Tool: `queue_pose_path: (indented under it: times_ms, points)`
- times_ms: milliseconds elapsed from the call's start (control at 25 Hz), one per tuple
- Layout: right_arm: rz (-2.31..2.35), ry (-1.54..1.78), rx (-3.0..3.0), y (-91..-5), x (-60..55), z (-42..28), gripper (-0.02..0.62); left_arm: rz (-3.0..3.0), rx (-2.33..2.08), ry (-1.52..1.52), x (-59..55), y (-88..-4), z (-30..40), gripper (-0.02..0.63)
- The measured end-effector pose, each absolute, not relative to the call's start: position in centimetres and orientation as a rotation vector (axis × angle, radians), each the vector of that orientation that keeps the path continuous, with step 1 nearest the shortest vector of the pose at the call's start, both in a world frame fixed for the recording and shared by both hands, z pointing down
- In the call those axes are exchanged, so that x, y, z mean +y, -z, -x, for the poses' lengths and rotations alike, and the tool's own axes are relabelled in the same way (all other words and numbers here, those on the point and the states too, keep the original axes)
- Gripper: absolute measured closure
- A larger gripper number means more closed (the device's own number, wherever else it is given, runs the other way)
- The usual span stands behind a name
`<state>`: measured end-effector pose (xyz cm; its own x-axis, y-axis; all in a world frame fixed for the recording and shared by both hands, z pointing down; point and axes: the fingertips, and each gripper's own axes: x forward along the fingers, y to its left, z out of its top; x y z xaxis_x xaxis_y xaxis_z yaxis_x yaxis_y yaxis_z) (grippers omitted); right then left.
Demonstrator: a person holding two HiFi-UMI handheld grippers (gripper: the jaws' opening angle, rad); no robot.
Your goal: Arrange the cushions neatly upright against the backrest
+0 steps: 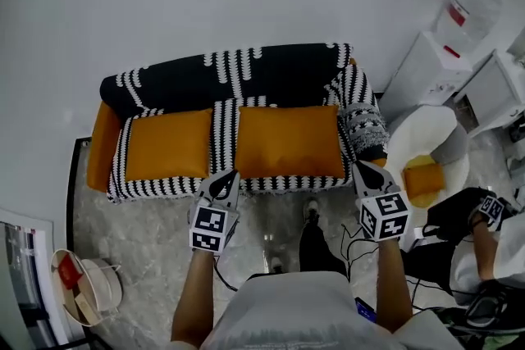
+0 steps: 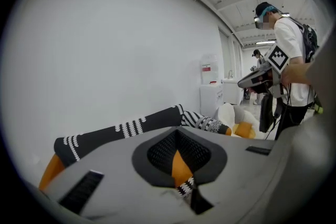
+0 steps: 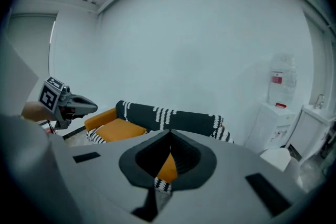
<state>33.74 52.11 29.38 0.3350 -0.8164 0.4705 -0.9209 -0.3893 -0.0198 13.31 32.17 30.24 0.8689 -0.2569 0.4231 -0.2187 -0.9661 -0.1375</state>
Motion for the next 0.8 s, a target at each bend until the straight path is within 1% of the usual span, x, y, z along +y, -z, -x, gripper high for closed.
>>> queue_pose_path:
  times_ms: [280, 480, 640, 800]
  points:
    - [-2.304, -0.648, -1.547, -33.1, 47.8, -42.4, 0.603, 2.889, 0.381, 0.77, 27.2, -33.6, -20.4, 0.592]
    - [-2.171, -0.786, -1.539, -38.7, 45.8, -46.8, 0.603, 2.896, 0.448, 0.906, 23.9, -37.2, -24.3, 0.593]
    - [-2.062, -0.942, -1.52, -44.4, 45.5, -48.2, 0.603, 2.892, 0.465, 1.055, 22.7, -42.0, -25.7, 0.592]
    - [-2.078, -1.088, -1.439, -48.2, 46.2, -49.7, 0.603, 2.949, 0.506, 1.173, 22.0, -45.3, -25.0, 0.592]
